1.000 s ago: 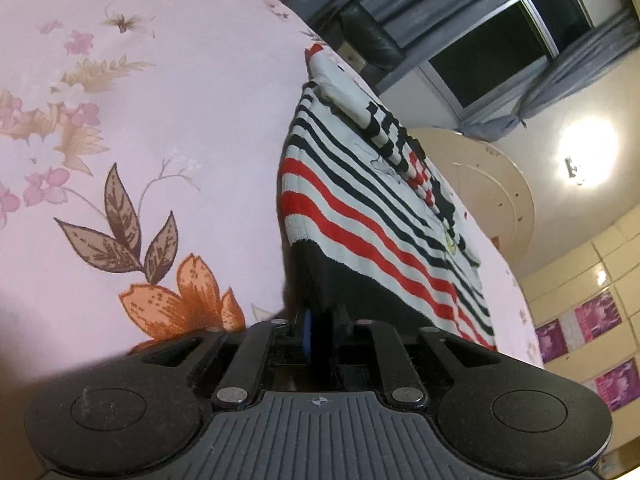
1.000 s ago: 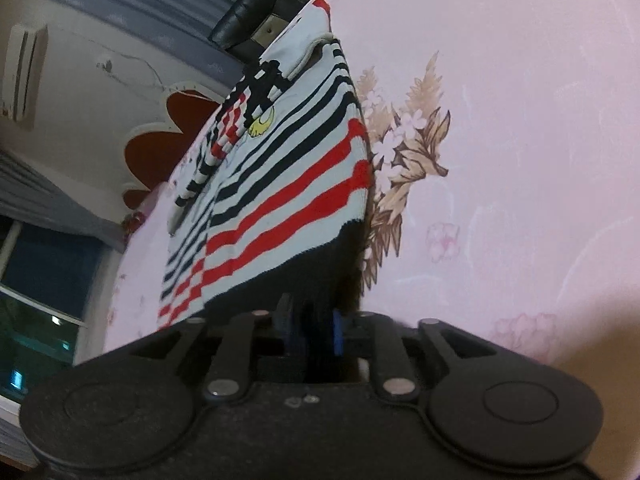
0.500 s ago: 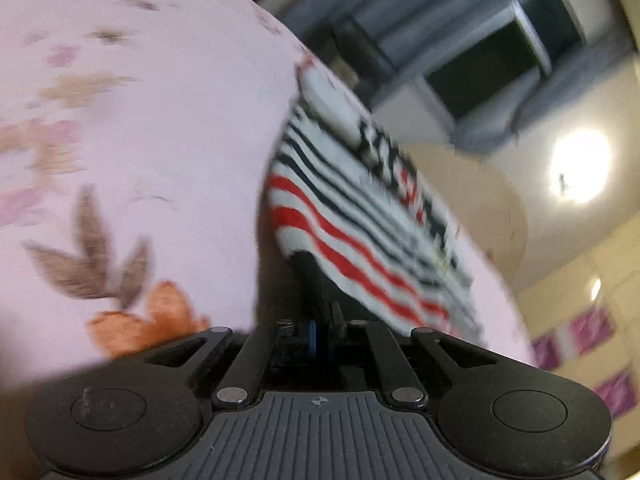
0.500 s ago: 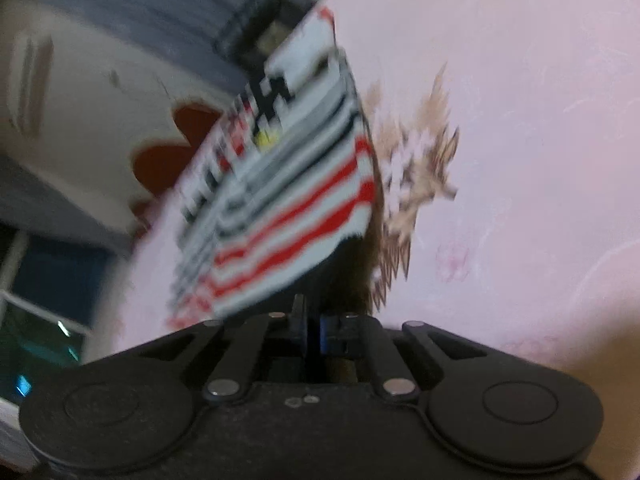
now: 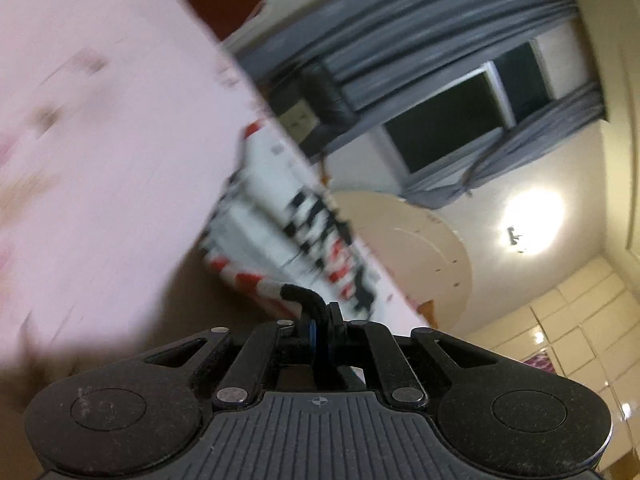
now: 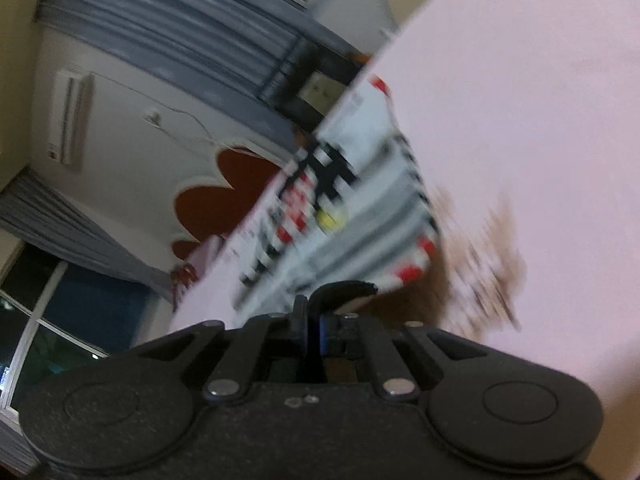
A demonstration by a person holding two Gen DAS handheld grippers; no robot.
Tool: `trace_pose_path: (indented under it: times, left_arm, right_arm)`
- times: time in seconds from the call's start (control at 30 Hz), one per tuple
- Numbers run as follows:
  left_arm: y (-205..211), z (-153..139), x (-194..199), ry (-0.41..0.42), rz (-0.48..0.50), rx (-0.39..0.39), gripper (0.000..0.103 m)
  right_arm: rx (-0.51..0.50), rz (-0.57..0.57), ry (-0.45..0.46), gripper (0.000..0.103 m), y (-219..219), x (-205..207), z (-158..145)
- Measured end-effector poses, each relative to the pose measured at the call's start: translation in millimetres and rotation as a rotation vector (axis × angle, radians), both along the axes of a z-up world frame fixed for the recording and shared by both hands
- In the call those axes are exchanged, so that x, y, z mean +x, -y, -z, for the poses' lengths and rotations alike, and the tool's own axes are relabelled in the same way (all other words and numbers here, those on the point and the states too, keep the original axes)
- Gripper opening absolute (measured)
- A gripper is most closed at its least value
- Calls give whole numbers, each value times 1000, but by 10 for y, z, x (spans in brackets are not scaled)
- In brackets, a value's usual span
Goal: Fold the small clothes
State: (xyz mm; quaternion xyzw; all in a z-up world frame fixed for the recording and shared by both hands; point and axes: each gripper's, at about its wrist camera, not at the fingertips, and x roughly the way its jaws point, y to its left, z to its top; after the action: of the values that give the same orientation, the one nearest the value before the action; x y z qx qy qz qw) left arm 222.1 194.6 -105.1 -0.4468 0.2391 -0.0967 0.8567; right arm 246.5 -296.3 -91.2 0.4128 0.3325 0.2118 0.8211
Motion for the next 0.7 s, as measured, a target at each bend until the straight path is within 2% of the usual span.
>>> trace_pose_path:
  times: [0.13, 0.23, 0.33, 0.4, 0.47, 0.67, 0.7]
  left_arm:
    - [-52, -268, 578, 25, -2, 9, 5]
    - [-136, -313, 1179, -6, 3, 14, 5]
    - [-199, -241, 1739, -68, 18, 27, 5]
    - [-214, -86, 2175, -137, 35, 59, 5]
    - [-242, 43, 2499, -165, 39, 66, 5]
    - [-222, 295, 3327, -162, 65, 31, 5]
    - [-213, 321, 3390, -155, 65, 31, 5]
  right_arm:
    - [-35, 22, 55, 5, -65, 559, -321]
    - [-31, 56, 56, 5, -88, 1057, -423]
    - [-36, 80, 12, 5, -178, 1632, -410]
    - [-53, 98, -47, 5, -258, 1982, -290]
    - [-67, 123, -108, 5, -339, 2307, -98]
    - [11, 203, -204, 6, -375, 3045, 434]
    - [33, 205, -228, 11, -385, 3159, 537]
